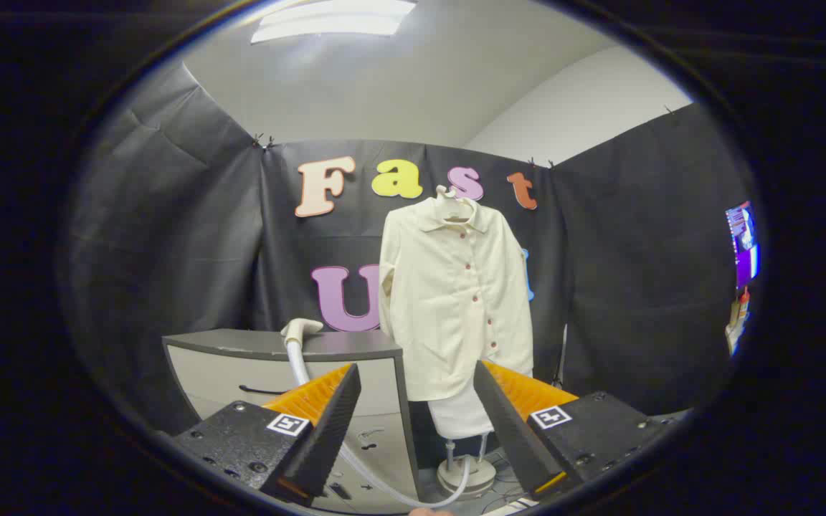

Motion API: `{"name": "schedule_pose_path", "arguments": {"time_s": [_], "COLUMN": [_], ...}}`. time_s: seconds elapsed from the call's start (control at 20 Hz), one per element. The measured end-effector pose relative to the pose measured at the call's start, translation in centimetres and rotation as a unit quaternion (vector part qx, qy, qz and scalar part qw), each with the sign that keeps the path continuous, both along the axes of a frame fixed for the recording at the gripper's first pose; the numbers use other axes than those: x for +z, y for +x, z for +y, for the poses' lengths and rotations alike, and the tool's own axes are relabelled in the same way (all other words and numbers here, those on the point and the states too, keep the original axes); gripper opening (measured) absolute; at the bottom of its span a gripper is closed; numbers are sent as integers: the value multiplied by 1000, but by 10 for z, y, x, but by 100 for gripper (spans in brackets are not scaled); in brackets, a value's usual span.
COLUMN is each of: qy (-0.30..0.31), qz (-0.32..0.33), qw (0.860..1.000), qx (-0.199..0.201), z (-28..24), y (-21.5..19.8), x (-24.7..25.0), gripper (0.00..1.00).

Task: Iron the clothes twice with a garment steamer, once on the left side and once on the right side.

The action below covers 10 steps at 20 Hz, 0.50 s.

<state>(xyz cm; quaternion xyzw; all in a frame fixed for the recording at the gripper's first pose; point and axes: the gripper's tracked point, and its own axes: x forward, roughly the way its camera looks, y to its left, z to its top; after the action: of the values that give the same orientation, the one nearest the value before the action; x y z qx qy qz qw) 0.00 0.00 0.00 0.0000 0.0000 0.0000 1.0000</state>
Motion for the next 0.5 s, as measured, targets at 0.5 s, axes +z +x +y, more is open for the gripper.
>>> {"name": "schedule_pose_path", "arguments": {"time_s": [0.5], "qy": [12], "qz": [-1], "qw": [1000], "qx": [18], "z": [14], "y": [18], "x": [7], "gripper": [96]}}
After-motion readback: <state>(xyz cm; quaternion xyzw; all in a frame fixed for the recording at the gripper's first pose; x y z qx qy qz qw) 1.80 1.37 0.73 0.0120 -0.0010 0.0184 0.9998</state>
